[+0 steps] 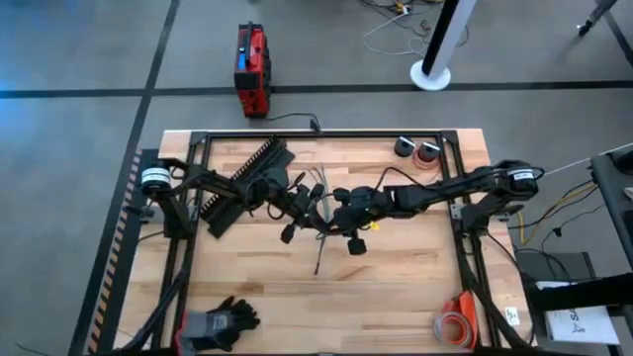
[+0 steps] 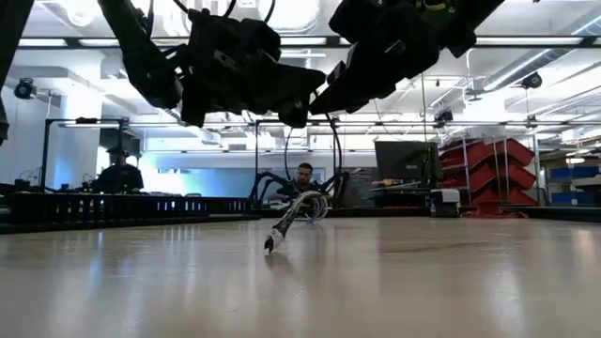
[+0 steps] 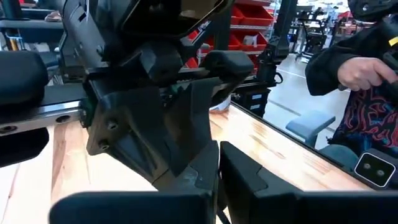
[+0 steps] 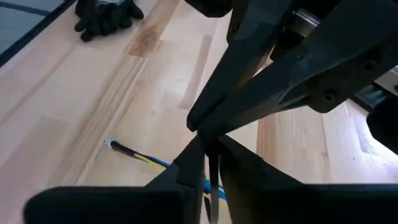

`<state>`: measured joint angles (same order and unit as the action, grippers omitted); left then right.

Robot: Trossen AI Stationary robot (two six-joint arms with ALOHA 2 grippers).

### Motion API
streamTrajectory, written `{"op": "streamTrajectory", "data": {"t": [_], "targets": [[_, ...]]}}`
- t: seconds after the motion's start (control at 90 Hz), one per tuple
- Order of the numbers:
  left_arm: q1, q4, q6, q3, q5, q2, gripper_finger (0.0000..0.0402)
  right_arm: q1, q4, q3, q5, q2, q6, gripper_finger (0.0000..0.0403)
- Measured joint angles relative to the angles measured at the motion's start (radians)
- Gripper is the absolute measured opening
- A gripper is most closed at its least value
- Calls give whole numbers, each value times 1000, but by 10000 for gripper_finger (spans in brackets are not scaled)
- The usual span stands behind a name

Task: Ziptie cables
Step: Wrap the cable wires together using a black zip tie

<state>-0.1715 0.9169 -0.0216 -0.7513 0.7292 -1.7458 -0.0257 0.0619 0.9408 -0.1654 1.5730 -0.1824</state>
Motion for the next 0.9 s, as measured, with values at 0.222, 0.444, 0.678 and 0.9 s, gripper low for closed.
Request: {"op": "streamTrajectory", "data": {"t": [0.222,0.444,0.678,0.9], "targets": [[-1,-3,15,0,15,0,0,0,0,0,0,0,0,10],[-32,-61,39,1,17,29,6,1,-4,0,33,-2,41,5],[-69,-191,13,1,11,130,58,0,-34,0,175,-2,98,4],[-87,-439,-40,4,-191,241,112,7,-94,0,388,-22,132,4]]}}
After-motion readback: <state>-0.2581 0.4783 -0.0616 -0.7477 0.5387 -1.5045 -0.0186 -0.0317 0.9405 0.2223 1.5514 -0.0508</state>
